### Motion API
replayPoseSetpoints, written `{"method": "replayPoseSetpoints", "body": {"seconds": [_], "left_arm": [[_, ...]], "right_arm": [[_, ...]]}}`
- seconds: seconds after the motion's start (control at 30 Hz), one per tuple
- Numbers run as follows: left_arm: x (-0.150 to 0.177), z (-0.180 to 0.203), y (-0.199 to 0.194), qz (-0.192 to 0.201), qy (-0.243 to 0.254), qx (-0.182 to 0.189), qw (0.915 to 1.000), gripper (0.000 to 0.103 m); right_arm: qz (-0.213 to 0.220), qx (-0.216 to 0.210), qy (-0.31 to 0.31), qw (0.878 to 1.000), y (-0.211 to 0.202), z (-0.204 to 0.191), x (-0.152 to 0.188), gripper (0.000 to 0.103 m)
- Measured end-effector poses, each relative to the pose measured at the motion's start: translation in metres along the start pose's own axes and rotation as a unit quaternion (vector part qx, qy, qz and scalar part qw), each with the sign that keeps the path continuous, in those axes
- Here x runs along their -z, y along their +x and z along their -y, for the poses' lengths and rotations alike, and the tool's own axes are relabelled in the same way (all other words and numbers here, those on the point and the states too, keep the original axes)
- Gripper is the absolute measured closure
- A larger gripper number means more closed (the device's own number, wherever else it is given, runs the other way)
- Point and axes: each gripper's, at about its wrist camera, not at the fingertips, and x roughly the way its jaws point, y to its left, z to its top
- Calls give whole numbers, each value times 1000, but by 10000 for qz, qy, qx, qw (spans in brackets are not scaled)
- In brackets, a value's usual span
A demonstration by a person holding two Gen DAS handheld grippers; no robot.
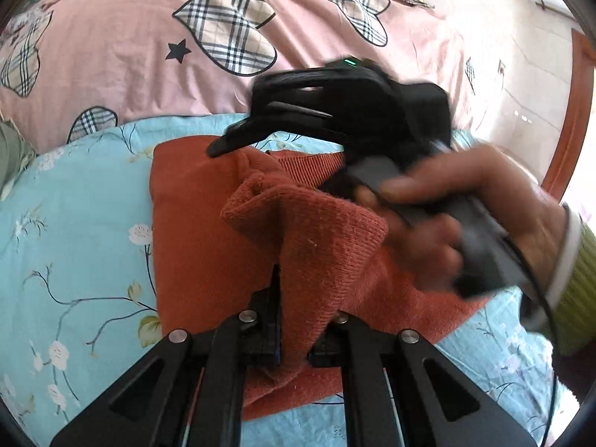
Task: Fold small clothes
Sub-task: 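Grasp the folded sweater edge with the left gripper while the right gripper grasps the other edge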
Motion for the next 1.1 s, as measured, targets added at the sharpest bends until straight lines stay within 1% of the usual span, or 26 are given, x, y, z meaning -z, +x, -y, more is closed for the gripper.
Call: {"method": "replayPoseSetpoints", "body": {"seconds": [0.03,0.07,0.1,0.13,0.2,0.3,0.4,0.43,0.5,0.6,0.63,0.7,0.83,0.9,1.0,1.03,1.07,1.1], "left_arm": [[0,3,-1,10,65,-48,10000,96],[-1,5,-4,31,111,-63,9999,96],[-4,8,-8,59,131,-7,9999,96],[-4,13,-15,107,144,50,9998,96],[-12,25,-24,228,196,279,9992,96],[-21,55,-28,322,397,600,9969,96],[-23,92,-17,237,623,811,9945,96],[-22,104,-10,161,676,869,9938,96],[-17,122,8,-8,735,990,9924,96],[-8,138,32,-290,765,1047,9911,96],[-5,141,36,-357,774,1045,9909,96],[-1,143,45,-442,763,1016,9909,96],[-2,140,51,-480,679,1126,9902,95],[-1,140,56,-562,668,1221,9887,94],[4,138,66,-839,677,1348,9850,89],[6,134,65,-908,601,1426,9838,86],[6,129,62,-950,534,1521,9823,86],[6,123,57,-986,460,1615,9808,85]], "right_arm": [[-12,75,-83,9999,2,-3,-4,57],[-36,140,-152,9998,3,-6,-8,71],[25,158,-208,9997,-1,-10,-11,78],[119,172,-339,9992,-9,-15,-11,82],[330,199,-653,9971,-32,-26,-9,83],[734,218,-919,9928,-85,-30,0,83],[991,508,-974,9890,-129,-16,6,84],[1044,688,-956,9875,-141,-6,7,84],[1081,869,-778,9873,-157,19,10,84],[1060,1200,-606,9852,-164,55,14,84],[1049,1233,-519,9854,-164,65,15,84],[1081,1162,-453,9863,-165,76,17,84],[1218,1176,-585,9838,-170,75,18,85],[1244,1377,-584,9809,-171,76,18,85],[1223,1642,-481,9776,-168,83,21,85],[1228,1801,-474,9748,-168,85,23,85],[1256,1867,-465,9732,-169,86,24,85],[1321,1917,-420,9716,-173,87,27,82]]}}
